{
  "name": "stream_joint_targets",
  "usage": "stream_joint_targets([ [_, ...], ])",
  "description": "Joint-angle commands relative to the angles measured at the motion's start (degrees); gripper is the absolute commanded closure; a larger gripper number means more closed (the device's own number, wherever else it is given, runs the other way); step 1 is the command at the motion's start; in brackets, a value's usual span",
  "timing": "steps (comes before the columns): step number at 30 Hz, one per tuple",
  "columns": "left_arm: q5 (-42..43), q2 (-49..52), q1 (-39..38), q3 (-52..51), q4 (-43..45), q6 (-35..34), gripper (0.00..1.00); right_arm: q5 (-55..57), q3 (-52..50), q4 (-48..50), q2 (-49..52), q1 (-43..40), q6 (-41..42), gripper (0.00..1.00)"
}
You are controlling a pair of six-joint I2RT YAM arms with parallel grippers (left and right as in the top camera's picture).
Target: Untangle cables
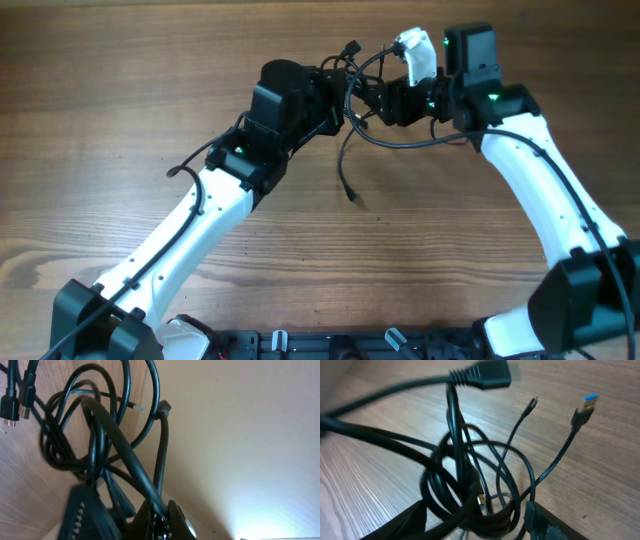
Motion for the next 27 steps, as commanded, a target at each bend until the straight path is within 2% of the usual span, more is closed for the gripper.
stream_joint_targets([
  [1,1.1,-1.3,0.7,0.2,1.1,-9.0,0.96,-3.5,0.0,2.3,4.9,0.5,-3.6,0.37],
  [3,1.1,-1.3,0.8,0.2,1.1,-9.0,0.96,-5.6,0.0,3.8,6.6,0.5,-3.3,0.49],
  [7,1.0,-1.3,1.5,0.2,0.5,-9.0,0.96,-6.8,0.0,5.0,7.3,0.4,1.4,0.91],
  [8,1.0,-1.3,1.9,0.2,0.0,-9.0,0.96,-6.8,0.0,5.2,7.1,0.3,2.3,0.96],
  [15,1.0,-1.3,6.4,0.2,-8.2,-9.0,0.96,-17.5,0.0,5.0,3.6,-2.8,6.1,0.96],
  [20,-0.3,-1.3,9.8,0.2,-16.1,-8.6,0.96,-21.0,0.0,-0.4,0.0,-5.0,7.1,0.96],
  [27,-12.9,-1.2,12.1,0.2,-31.5,2.7,0.96,-21.0,0.0,-9.7,-3.5,-5.5,6.4,0.96],
])
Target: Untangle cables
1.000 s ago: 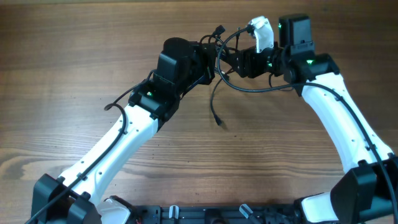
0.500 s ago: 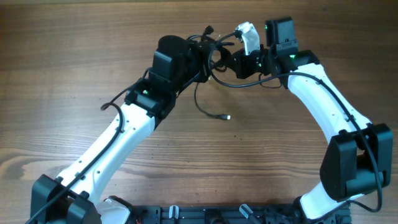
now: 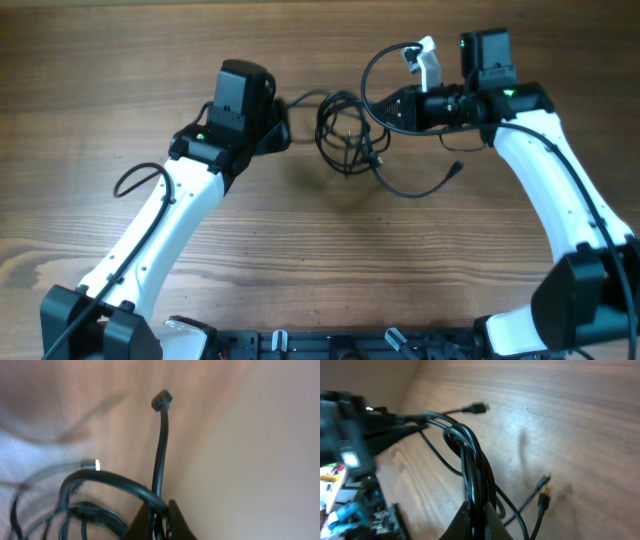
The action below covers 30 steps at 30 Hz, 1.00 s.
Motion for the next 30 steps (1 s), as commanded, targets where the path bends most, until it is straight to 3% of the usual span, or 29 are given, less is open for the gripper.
stream_joint_targets([
  [1,-13.0,-0.9,1.2,0.0,-7.0,5.1,0.96,-1.8,0.4,-2.2,-2.7,-0.9,0.8,0.96],
  [3,-15.6,-0.8,1.2,0.0,-9.1,13.3,0.89,-1.8,0.3,-2.8,-2.7,-0.9,0.9,0.96],
  [6,-14.4,-0.9,1.0,0.0,-8.0,32.1,0.76,-1.7,0.3,-2.9,-2.7,-0.9,0.9,0.96],
  [10,-7.8,-0.9,0.8,0.0,-5.9,48.9,0.32,-1.8,0.3,-2.9,-2.7,-0.9,1.0,0.96],
  [13,-3.1,-0.8,0.9,0.0,-4.9,61.4,0.29,-5.0,0.3,-2.4,-2.7,-0.9,1.2,0.96],
  [14,-3.1,-0.8,0.8,0.0,-5.2,63.9,0.34,-7.4,0.4,-1.6,-2.7,-1.0,1.2,0.96],
  [16,-3.1,-0.6,0.9,0.0,-7.0,66.2,0.42,-11.5,0.8,-0.1,-2.8,-1.5,1.4,0.96],
  [19,-1.9,0.2,0.8,0.0,-9.3,66.2,0.41,-13.3,2.4,0.6,-3.1,-2.7,3.0,0.96],
  [25,6.2,4.0,0.9,0.0,-3.0,66.7,0.21,-16.9,3.0,-0.6,-4.2,-3.1,2.8,0.96],
  [27,10.5,5.1,0.9,0.0,2.6,70.1,0.16,-16.9,3.0,-1.6,-4.2,-3.1,2.2,0.96],
  [30,15.6,6.2,0.9,0.0,9.2,72.6,0.13,-16.9,3.0,-2.9,-4.2,-3.1,1.3,0.96],
])
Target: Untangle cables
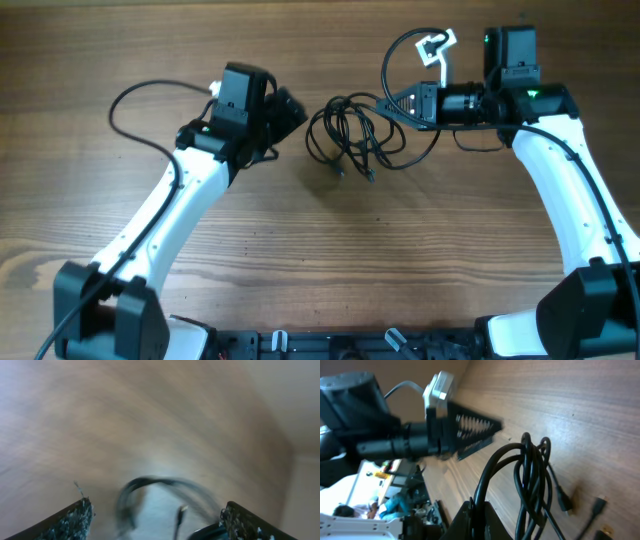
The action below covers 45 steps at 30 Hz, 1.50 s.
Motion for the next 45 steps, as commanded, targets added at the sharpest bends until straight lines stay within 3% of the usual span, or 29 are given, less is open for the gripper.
stream_joint_targets([
  [1,10.2,2.1,0.3,0.0,6.4,6.7,0.13,-3.5,1.8,-0.6,-1.9,0.0,-0.9,0.96],
  [3,11.8,2.8,0.3,0.0,7.8,8.2,0.15,-3.5,1.8,-0.6,-1.9,0.0,-0.9,0.96],
  [11,18.6,8.9,0.3,0.0,9.7,17.1,0.36,-3.5,1.8,-1.2,-1.8,0.0,-0.9,0.96],
  [14,20.2,10.0,0.3,0.0,10.2,18.9,0.39,-3.5,1.8,-1.5,-1.8,0.0,-0.9,0.96],
  [18,21.6,9.7,1.0,0.0,10.5,21.2,0.38,-2.2,1.8,-2.3,-1.8,0.0,-0.9,0.96],
  [24,33.6,9.7,3.9,0.0,11.8,26.1,0.33,-2.0,1.8,-2.7,-1.8,0.0,-1.0,0.96],
  [45,24.8,16.8,-3.5,0.0,13.4,22.7,0.29,-1.6,1.8,-2.9,-1.8,0.0,-0.8,0.96],
])
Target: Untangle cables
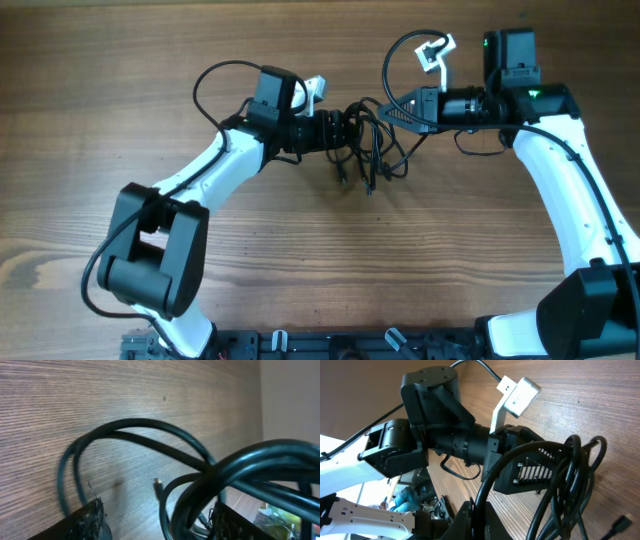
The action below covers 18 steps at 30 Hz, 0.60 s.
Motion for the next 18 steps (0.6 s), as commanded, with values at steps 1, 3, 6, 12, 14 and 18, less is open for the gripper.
stream_joint_targets([
  [1,-3.3,1.0,-0.8,0.0,0.7,-0.6,0.29,-1.2,1.8,0.1,-1.8,0.0,-0.7,0.96],
  [3,-5.5,1.3,-0.9,0.0,0.9,-2.8,0.27,-1.2,1.8,0.0,-1.8,0.0,-0.7,0.96],
  [6,-5.5,2.1,-0.9,0.0,2.1,-4.1,0.26,-1.1,1.8,0.0,-1.8,0.0,-0.7,0.96],
  [12,-5.5,2.6,-1.2,0.0,2.6,-4.9,0.25,0.0,1.8,-0.1,-1.8,0.0,-0.7,0.96],
  [14,-5.5,2.6,-1.7,0.0,2.8,-4.9,0.25,0.0,1.8,-0.1,-1.8,0.0,-0.6,0.96],
  [18,-7.2,2.6,-2.7,0.0,3.3,-4.9,0.26,0.0,1.8,-0.1,-1.8,0.0,-0.7,0.96],
])
